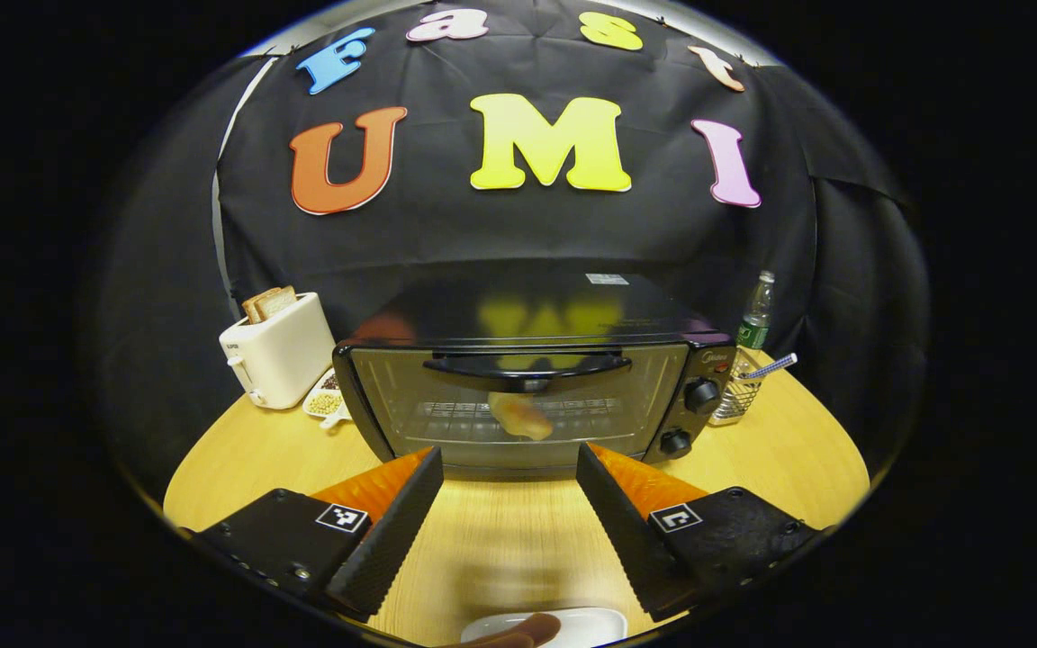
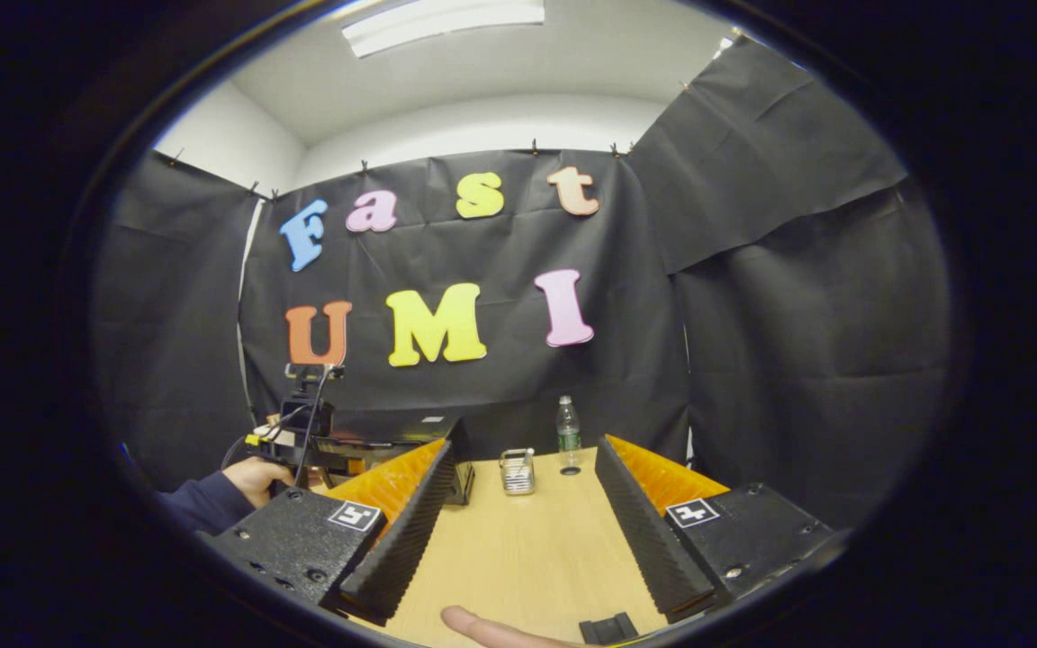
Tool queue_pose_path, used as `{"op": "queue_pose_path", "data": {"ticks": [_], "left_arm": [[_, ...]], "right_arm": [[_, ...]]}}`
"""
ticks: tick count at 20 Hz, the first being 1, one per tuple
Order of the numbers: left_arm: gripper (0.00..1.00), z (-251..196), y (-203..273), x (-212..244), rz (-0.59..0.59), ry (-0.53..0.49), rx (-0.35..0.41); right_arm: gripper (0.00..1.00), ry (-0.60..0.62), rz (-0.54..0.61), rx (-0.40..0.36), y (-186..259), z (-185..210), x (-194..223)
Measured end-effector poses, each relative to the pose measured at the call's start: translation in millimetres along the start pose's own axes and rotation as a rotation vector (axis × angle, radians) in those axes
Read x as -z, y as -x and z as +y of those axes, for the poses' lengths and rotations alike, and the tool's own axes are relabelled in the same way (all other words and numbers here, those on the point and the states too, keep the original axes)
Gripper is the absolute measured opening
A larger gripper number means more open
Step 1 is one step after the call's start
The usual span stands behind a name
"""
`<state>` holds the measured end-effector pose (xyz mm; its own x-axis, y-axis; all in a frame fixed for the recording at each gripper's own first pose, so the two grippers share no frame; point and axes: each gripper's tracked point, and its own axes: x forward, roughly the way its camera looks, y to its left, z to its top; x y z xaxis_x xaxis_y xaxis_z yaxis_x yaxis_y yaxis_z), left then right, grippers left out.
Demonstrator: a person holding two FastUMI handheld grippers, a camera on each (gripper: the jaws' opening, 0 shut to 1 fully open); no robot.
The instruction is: Open the electric oven with the left hand, put the food in, and close the electric oven.
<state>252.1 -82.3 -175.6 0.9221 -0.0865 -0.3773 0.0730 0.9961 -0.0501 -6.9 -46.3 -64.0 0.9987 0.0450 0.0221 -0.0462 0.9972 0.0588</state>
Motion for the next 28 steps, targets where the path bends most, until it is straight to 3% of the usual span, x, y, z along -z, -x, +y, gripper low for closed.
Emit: {"op": "queue_pose_path", "data": {"ticks": [5, 11, 17, 22, 25, 28], "left_arm": [[0.98, 6, 73, -8, -0.075, -0.038, 0.002], [0.98, 13, 200, -24, -0.219, -0.019, 0.008], [0.97, 27, 290, -29, -0.355, 0.006, -0.015], [0.96, 29, 341, -25, -0.44, -0.029, -0.032], [0.96, 15, 350, -20, -0.435, -0.004, 0.019], [0.97, 13, 361, -18, -0.455, -0.017, 0.021]], "right_arm": [[0.96, -0.001, 0.022, -0.012, 0, 15, 1], [0.97, 0.001, 0.029, -0.013, 3, 40, -5], [0.98, 0.011, 0.043, -0.02, 17, 70, -12], [0.99, 0.054, 0.005, -0.075, 41, 99, -30], [0.99, 0.064, -0.027, -0.077, 56, 99, -38], [1.0, 0.055, -0.058, -0.095, 67, 103, -40]]}}
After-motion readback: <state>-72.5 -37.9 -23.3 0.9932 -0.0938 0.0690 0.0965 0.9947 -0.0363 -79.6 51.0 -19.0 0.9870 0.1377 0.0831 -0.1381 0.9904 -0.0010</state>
